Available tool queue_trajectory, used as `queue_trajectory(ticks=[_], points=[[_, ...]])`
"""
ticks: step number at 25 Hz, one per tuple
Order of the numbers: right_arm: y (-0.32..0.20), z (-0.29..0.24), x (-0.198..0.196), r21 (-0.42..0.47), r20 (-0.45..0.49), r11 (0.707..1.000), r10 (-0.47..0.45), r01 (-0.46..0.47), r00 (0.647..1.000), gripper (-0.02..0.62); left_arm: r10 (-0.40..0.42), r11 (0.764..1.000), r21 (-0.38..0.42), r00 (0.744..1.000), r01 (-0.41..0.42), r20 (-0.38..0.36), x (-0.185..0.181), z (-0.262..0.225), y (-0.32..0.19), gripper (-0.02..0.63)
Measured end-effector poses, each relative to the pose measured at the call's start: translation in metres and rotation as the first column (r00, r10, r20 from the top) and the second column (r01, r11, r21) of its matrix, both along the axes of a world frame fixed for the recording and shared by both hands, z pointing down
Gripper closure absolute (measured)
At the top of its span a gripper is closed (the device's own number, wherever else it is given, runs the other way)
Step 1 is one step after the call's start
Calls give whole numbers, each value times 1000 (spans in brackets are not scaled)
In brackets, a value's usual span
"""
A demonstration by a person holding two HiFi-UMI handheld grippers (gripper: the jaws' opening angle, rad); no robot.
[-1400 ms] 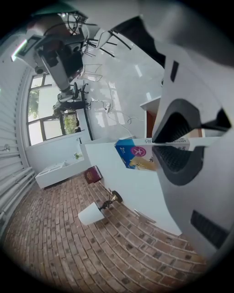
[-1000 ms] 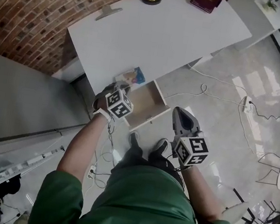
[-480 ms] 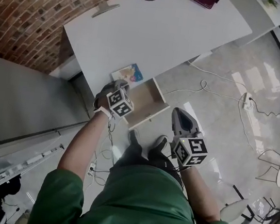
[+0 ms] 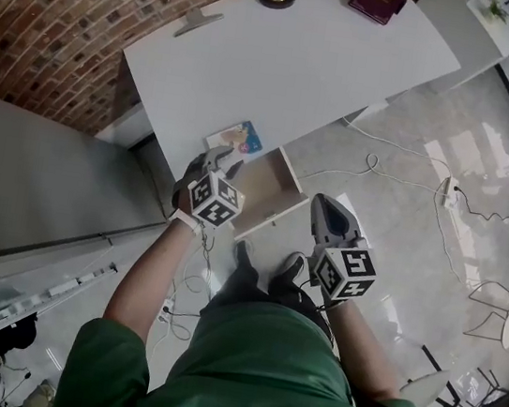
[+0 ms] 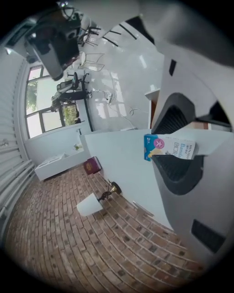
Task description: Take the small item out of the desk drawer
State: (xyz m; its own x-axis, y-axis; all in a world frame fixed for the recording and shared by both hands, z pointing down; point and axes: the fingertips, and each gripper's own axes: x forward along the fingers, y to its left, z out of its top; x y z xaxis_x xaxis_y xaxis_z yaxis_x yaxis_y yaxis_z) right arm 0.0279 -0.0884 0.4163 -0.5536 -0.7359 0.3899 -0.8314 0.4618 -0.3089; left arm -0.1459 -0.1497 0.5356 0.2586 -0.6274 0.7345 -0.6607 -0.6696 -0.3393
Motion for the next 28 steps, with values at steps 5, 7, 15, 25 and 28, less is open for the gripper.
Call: queue_trajectory(ticks=[5, 7, 15, 25, 28], points=[[-6, -15, 3, 30, 0, 1000, -8, 8, 1000, 592, -71, 992, 93, 984, 87, -165, 12, -66, -1, 472], [-9, -26, 3, 50, 7, 999, -14, 14, 1000, 592, -84, 985, 125, 970, 115, -228, 19, -92, 0, 472], [-23, -83, 0, 157, 29, 987, -42, 37, 999, 592, -136, 957, 162, 867, 240, -480, 35, -169, 9, 474], [-28, -145, 14, 277, 16, 960, -34, 28, 999, 592, -61, 931, 253, 797, 262, -601, 62, -255, 28, 491], [-30, -162, 15, 318, 17, 948, -36, 29, 999, 592, -12, 929, 280, 777, 241, -630, 72, -279, 31, 513]])
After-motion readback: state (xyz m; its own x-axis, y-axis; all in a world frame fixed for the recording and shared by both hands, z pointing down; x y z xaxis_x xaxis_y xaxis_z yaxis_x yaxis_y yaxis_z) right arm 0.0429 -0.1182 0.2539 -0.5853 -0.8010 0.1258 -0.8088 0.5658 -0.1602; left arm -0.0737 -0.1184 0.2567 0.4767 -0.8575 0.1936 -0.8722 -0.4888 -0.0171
